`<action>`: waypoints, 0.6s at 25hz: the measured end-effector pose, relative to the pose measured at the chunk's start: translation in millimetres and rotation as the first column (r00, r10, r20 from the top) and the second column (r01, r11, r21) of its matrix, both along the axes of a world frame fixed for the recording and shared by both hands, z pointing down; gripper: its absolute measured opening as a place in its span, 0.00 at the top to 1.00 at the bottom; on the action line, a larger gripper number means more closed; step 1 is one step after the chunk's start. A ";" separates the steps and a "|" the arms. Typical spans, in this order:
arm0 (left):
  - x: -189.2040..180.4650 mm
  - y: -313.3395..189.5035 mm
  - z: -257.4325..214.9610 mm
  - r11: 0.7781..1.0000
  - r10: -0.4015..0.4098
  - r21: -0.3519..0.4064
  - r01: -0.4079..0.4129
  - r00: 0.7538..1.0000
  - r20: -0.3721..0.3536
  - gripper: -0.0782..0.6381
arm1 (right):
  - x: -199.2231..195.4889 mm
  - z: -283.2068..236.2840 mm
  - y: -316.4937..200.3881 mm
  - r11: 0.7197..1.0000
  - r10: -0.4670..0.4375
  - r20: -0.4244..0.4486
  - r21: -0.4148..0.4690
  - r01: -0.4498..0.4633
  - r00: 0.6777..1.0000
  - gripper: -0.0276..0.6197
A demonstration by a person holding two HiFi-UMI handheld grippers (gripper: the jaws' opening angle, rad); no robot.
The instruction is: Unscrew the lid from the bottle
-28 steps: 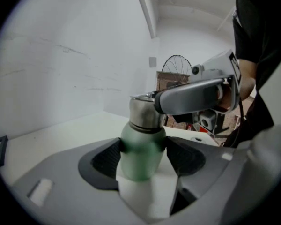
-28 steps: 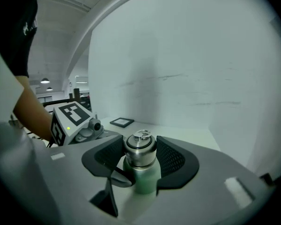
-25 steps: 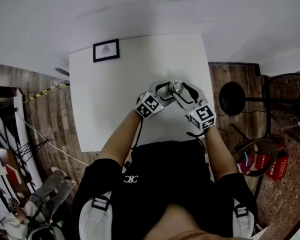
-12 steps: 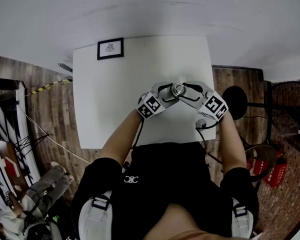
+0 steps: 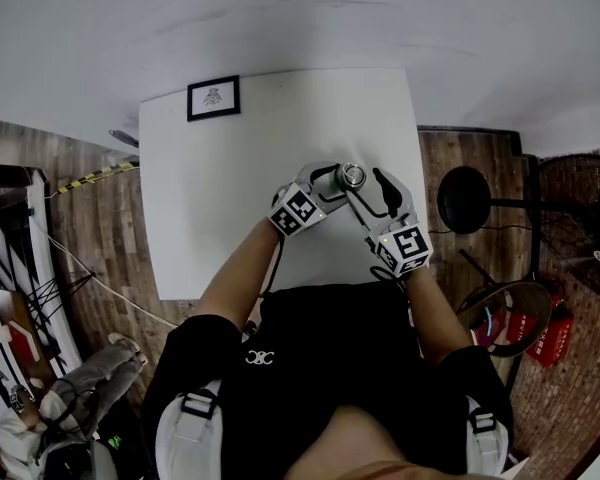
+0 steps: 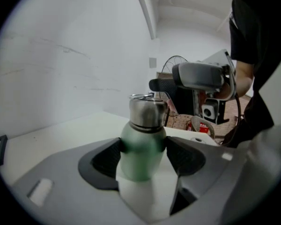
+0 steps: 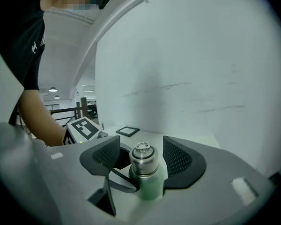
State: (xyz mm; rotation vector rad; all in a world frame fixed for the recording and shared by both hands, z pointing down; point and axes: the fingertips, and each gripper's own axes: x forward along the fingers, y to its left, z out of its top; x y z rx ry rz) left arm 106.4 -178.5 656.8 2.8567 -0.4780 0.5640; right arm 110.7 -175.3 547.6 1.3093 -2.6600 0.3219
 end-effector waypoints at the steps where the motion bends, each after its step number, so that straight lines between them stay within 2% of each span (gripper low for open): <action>1: 0.2 0.1 0.2 1.000 0.001 -0.001 -0.001 1.000 0.001 0.39 | 0.7 3.0 -0.3 0.999 0.052 -0.013 0.004 -0.052 0.999 0.55; 5: 1.4 -0.2 0.3 1.000 -0.001 -0.004 0.001 1.000 0.002 0.39 | 4.4 15.9 -5.9 0.979 0.204 -0.066 -0.001 -0.204 0.977 0.55; 8: 0.7 0.1 0.1 1.000 -0.002 -0.004 0.002 1.000 0.002 0.39 | 1.9 20.2 -10.8 0.967 0.255 -0.087 -0.002 -0.256 0.963 0.55; 11: 0.4 0.3 0.7 1.000 -0.002 -0.004 0.002 1.000 0.004 0.39 | -5.0 27.7 -13.6 0.967 0.252 -0.107 -0.020 -0.255 0.962 0.55; 15: 0.1 0.8 0.2 1.000 -0.002 -0.004 0.002 1.000 0.005 0.39 | -9.2 36.1 -12.8 0.977 0.203 -0.182 -0.026 -0.211 0.962 0.56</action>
